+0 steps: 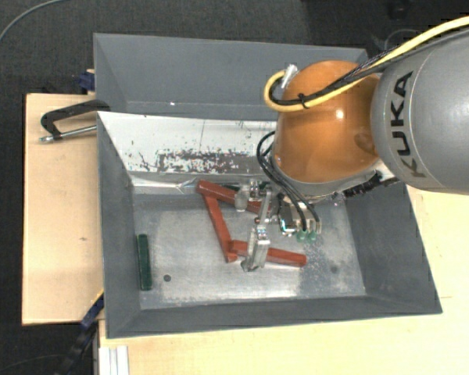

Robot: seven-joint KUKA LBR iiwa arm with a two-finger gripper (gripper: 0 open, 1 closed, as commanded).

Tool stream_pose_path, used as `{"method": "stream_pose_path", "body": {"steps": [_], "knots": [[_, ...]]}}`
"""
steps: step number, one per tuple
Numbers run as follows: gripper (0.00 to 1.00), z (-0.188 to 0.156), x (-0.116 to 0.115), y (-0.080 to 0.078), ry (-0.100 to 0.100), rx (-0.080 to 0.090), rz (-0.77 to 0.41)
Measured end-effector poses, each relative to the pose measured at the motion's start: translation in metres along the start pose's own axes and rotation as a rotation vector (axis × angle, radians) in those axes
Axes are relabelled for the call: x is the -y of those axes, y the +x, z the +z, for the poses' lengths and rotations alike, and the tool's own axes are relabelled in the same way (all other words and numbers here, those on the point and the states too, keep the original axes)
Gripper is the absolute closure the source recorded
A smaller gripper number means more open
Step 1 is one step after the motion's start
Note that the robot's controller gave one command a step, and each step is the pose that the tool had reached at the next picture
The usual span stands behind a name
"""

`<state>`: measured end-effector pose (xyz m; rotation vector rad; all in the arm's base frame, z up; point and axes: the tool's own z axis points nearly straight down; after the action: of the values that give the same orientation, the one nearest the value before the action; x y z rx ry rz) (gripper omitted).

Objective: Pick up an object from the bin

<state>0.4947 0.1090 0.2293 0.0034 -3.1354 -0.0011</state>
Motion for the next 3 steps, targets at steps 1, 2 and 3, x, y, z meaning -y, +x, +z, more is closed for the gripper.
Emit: {"method": "stream_pose_path", "body": {"steps": [1,2,3], "knots": [[0.0,0.157,0.039,-0.015,0.001,-0.001,-0.034],[1.0,0.152,0.038,-0.017,-0.001,0.006,-0.035],[1.0,0.007,0.046,-0.012,-0.002,0.016,0.061]]}}
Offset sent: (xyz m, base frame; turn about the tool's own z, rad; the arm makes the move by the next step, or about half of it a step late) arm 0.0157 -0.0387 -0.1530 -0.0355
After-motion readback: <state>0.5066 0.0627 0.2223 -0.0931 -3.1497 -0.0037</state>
